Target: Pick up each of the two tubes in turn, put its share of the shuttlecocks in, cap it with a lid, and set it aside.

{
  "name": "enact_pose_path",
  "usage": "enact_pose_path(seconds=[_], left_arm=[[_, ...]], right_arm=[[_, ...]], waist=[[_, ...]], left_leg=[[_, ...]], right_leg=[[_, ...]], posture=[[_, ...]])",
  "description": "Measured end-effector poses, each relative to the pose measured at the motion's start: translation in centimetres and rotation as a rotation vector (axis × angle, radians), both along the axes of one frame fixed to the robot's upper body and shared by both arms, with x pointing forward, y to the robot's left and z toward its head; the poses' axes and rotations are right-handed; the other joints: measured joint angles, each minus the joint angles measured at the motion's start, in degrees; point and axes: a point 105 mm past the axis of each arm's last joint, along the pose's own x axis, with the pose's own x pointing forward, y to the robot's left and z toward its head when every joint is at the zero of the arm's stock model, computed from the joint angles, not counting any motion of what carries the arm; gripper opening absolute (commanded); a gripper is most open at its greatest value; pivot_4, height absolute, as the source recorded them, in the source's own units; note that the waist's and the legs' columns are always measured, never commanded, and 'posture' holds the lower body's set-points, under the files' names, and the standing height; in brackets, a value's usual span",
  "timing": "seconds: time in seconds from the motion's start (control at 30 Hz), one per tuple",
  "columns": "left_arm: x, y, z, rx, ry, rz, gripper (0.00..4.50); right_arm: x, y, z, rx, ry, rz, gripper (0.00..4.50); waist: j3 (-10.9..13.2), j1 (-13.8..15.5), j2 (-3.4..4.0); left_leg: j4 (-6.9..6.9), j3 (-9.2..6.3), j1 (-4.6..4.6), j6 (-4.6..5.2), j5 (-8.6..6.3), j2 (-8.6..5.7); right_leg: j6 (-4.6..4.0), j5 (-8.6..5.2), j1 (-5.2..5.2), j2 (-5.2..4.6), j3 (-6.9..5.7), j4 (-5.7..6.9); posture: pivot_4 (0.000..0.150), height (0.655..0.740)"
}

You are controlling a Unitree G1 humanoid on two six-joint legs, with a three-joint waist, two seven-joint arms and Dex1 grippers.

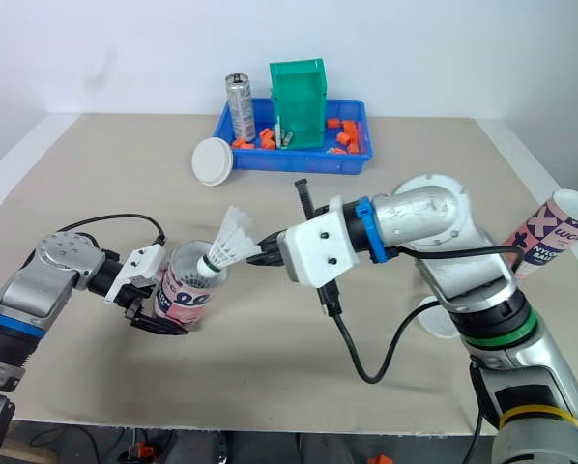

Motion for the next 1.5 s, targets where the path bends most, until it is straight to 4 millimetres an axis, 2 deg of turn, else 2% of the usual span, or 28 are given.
enact_pose_path(seconds=[0.17, 0.27, 0.33, 0.4, 0.5, 0.63, 0.73, 0.77, 0.8, 0.83, 0.97, 1.0, 1.2, 1.4, 1.5], left_arm=[[0.0, -0.1, 0.0, -0.002, 0.0, 0.0, 3.95], [0.0, -0.2, 0.0, -0.006, 0.0, 0.0, 3.95], [0.0, -0.2, 0.0, -0.007, -0.002, 0.001, 3.95], [0.1, -0.2, 0.0, -0.007, -0.002, 0.002, 3.95], [0.1, -0.3, 0.0, -0.009, -0.002, 0.002, 3.95], [0.1, -0.4, -0.1, -0.013, -0.002, 0.001, 3.95], [0.2, -0.3, -0.1, -0.013, -0.002, 0.003, 3.95], [0.2, -0.3, -0.1, -0.014, -0.002, 0.003, 3.95], [0.2, -0.3, 0.0, -0.014, -0.001, 0.004, 3.95], [0.2, -0.3, 0.0, -0.015, -0.001, 0.003, 3.95], [0.2, -0.3, 0.0, -0.016, -0.001, 0.004, 3.95], [0.3, -0.4, 0.0, -0.015, -0.002, 0.004, 3.95], [0.4, -0.3, -0.1, -0.015, 0.004, 0.003, 3.95], [0.4, -0.3, 0.0, -0.01, 0.005, -0.003, 3.95], [0.4, -0.3, 0.0, -0.011, 0.005, -0.004, 3.95]], right_arm=[[1.5, 1.0, -0.8, -0.054, -0.034, 0.01, 0.02], [1.6, 1.4, -1.5, -0.093, -0.005, 0.038, 0.98], [1.5, 1.5, -1.9, -0.113, 0.031, 0.048, 1.85], [1.2, 1.7, -1.9, -0.098, 0.097, 0.065, 2.91], [0.8, 1.9, -1.0, -0.056, 0.187, 0.082, 4.3], [0.8, 1.4, 0.5, 0.022, 0.267, 0.073, 4.3], [0.8, 1.1, 1.0, 0.047, 0.309, 0.07, 3.62], [0.9, 1.1, 1.0, 0.052, 0.32, 0.071, 3.1], [0.9, 1.2, 1.1, 0.053, 0.324, 0.07, 2.79], [0.8, 1.3, 1.2, 0.055, 0.328, 0.085, 2.19], [0.9, 1.8, 1.3, 0.061, 0.332, 0.101, 0.61], [1.1, 2.1, 1.4, 0.061, 0.328, 0.103, 0.07], [1.6, 3.7, 1.2, 0.022, 0.305, 0.132, 0.02], [2.1, 5.3, -1.5, -0.151, 0.285, 0.163, 0.02], [2.1, 5.8, -2.1, -0.222, 0.275, 0.187, 0.02]], waist=[[0.0, 0.04, 0.0], [0.0, 0.17, 0.0], [0.0, 0.21, 0.0], [0.0, 0.2, 0.0], [0.0, 0.27, 0.0], [0.0, 0.47, 0.0], [0.0, 0.47, 0.0], [0.0, 0.46, 0.0], [0.0, 0.46, 0.0], [0.0, 0.46, 0.0], [0.0, 0.45, 0.0], [0.0, 0.44, 0.0], [0.0, 0.47, 0.0], [0.0, 0.46, 0.0], [0.0, 0.46, 0.0]], left_leg=[[0.01, 0.0, 0.0, 0.0, 0.0, 0.0], [0.0, -0.02, -0.02, 0.0, 0.0, 0.0], [0.0, -0.02, -0.03, 0.0, 0.0, 0.0], [0.0, -0.04, -0.01, 0.0, 0.0, 0.0], [0.01, -0.06, -0.01, 0.0, 0.0, 0.0], [0.04, -0.05, -0.01, 0.0, 0.0, 0.0], [0.03, -0.05, 0.0, 0.0, 0.0, 0.0], [0.03, -0.05, 0.0, 0.0, 0.0, 0.0], [0.03, -0.05, -0.01, 0.0, 0.0, 0.0], [0.03, -0.05, -0.01, 0.0, 0.0, 0.0], [0.04, -0.04, -0.01, 0.0, 0.0, 0.0], [0.04, -0.04, -0.01, 0.0, 0.0, 0.0], [0.04, -0.05, -0.01, 0.0, 0.0, 0.0], [0.04, -0.06, -0.02, 0.0, 0.01, 0.02], [0.04, -0.06, -0.02, 0.0, 0.01, 0.02]], right_leg=[[0.0, 0.01, 0.0, 0.0, 0.0, 0.0], [0.05, 0.01, 0.01, -0.01, -0.01, 0.0], [0.06, 0.01, 0.02, -0.01, -0.01, 0.0], [0.05, 0.02, 0.02, -0.01, -0.01, 0.01], [0.0, 0.02, 0.03, -0.01, -0.03, 0.03], [-0.01, 0.01, 0.05, -0.02, -0.03, 0.03], [-0.01, 0.01, 0.03, -0.01, -0.03, 0.03], [-0.01, 0.02, 0.03, -0.01, -0.04, 0.03], [0.0, 0.02, 0.03, -0.01, -0.04, 0.03], [0.01, 0.02, 0.03, -0.01, -0.04, 0.03], [0.02, 0.04, 0.03, -0.01, -0.04, 0.03], [0.0, 0.06, 0.02, -0.01, -0.04, 0.03], [-0.01, 0.06, 0.02, 0.0, -0.06, 0.03], [-0.03, 0.07, 0.0, 0.01, -0.09, 0.04], [-0.02, 0.07, 0.0, 0.01, -0.09, 0.04]], posture=[[0.15, 0.7083], [0.15, 0.7083], [0.15, 0.7083], [0.15, 0.7083], [0.15, 0.7083], [0.15, 0.7083], [0.15, 0.7083], [0.15, 0.7083], [0.15, 0.7083], [0.15, 0.7083], [0.15, 0.7083], [0.15, 0.7083], [0.15, 0.7083], [0.15, 0.7083], [0.15, 0.7083]])
